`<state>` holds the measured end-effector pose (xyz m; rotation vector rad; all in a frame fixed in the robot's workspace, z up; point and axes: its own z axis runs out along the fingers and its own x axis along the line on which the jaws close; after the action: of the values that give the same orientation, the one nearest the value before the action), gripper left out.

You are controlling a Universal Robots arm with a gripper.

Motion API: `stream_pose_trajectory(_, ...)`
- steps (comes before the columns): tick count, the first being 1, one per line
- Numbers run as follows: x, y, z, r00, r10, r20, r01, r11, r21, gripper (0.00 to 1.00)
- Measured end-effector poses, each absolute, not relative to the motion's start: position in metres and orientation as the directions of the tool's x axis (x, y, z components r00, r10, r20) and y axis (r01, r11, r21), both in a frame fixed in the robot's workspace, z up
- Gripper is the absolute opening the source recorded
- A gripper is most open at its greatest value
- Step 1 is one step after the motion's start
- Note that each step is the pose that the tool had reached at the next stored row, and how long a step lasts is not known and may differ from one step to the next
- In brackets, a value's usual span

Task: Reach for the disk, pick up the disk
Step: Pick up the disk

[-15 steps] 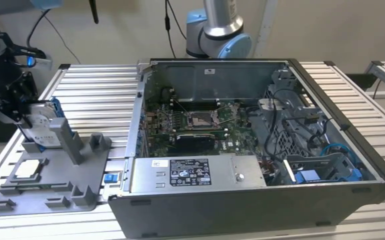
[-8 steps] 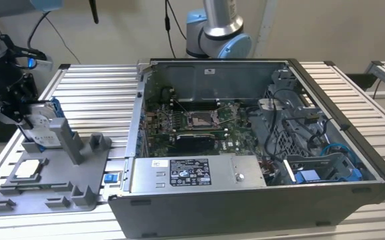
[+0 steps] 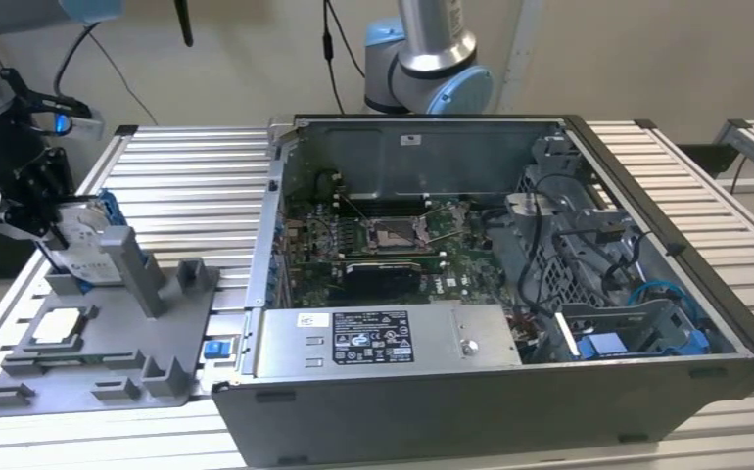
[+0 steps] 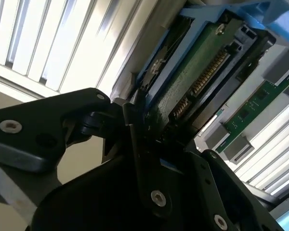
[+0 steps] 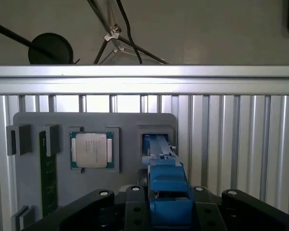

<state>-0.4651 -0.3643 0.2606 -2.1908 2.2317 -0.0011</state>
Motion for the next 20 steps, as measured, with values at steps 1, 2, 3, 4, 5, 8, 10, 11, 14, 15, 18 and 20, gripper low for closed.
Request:
stream_pose_trajectory(1, -0.4651, -0.3643, 0.2605, -0.018, -1.000, -0.010, -1.000, 0.019, -0.011, 0.00)
stream_pose_trajectory(2, -0.4651, -0.3643, 0.2604, -0.018, -1.000, -0.010, -1.000, 0.019, -0.011, 0.00)
stream_pose_trajectory(3, -0.4652, -0.3643, 0.2604, -0.018, -1.000, -0.010, -1.000, 0.019, -0.010, 0.00)
stream_pose_trajectory(4, -0.4651, -0.3643, 0.2604, -0.018, -1.000, -0.010, -1.000, 0.019, -0.011, 0.00)
stream_pose_trajectory(5, -0.4651, -0.3641, 0.2603, -0.019, -1.000, -0.008, -1.000, 0.019, -0.011, 0.00)
stream_pose_trajectory(8, -0.4651, -0.3642, 0.2604, -0.018, -1.000, -0.009, -1.000, 0.018, -0.011, 0.00)
stream_pose_trajectory(10, -0.4651, -0.3641, 0.2604, -0.018, -1.000, -0.012, -1.000, 0.018, -0.010, 0.00)
stream_pose_trajectory(11, -0.4651, -0.3641, 0.2604, -0.018, -1.000, -0.012, -1.000, 0.019, -0.010, 0.00)
stream_pose_trajectory(14, -0.4651, -0.3641, 0.2604, -0.018, -1.000, -0.012, -1.000, 0.019, -0.010, 0.00)
stream_pose_trajectory(15, -0.4651, -0.3641, 0.2604, -0.018, -1.000, -0.012, -1.000, 0.019, -0.010, 0.00)
stream_pose_trajectory(18, -0.4651, -0.3641, 0.2603, -0.018, -1.000, -0.012, -1.000, 0.019, -0.011, 0.00)
stream_pose_trajectory(20, -0.4651, -0.3641, 0.2603, -0.018, -1.000, -0.012, -1.000, 0.019, -0.011, 0.00)
